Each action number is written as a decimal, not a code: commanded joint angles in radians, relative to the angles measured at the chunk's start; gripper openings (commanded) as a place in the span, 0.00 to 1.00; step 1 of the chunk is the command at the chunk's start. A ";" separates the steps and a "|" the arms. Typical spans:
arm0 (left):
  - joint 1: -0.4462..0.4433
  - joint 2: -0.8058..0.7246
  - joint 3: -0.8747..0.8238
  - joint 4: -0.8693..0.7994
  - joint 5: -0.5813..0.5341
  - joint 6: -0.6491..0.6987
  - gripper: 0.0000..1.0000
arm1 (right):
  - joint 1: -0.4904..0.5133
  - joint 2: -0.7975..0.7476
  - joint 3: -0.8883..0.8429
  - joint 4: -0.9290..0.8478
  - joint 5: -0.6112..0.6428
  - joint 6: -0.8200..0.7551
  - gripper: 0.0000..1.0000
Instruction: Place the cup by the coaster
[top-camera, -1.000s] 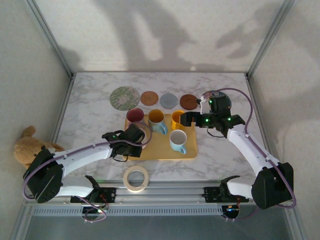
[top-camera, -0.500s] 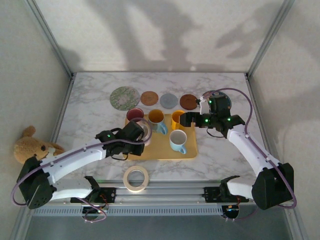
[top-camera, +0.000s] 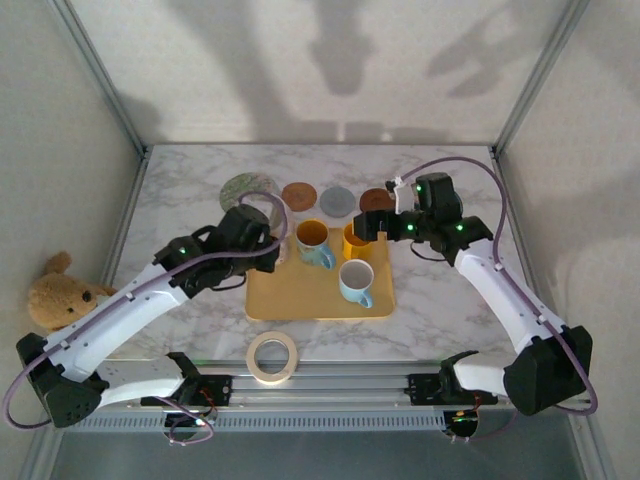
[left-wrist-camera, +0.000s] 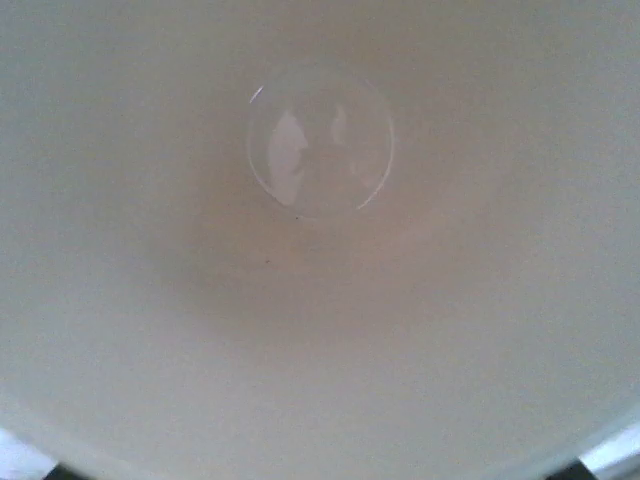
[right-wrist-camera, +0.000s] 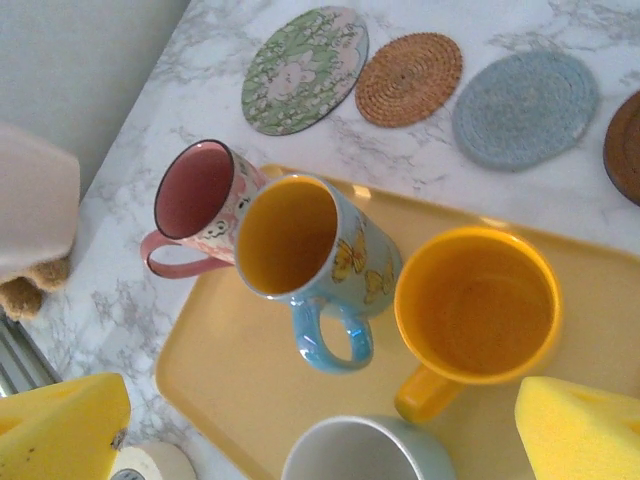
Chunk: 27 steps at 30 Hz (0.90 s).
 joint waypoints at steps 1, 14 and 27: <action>0.093 0.002 0.066 0.008 -0.029 0.084 0.00 | 0.027 0.037 0.065 -0.024 0.006 -0.028 0.99; 0.386 0.151 0.154 0.061 0.145 0.259 0.00 | 0.070 0.109 0.160 -0.038 0.026 -0.036 0.99; 0.546 0.292 0.152 0.155 0.256 0.351 0.00 | 0.080 0.202 0.230 -0.005 0.014 -0.021 0.99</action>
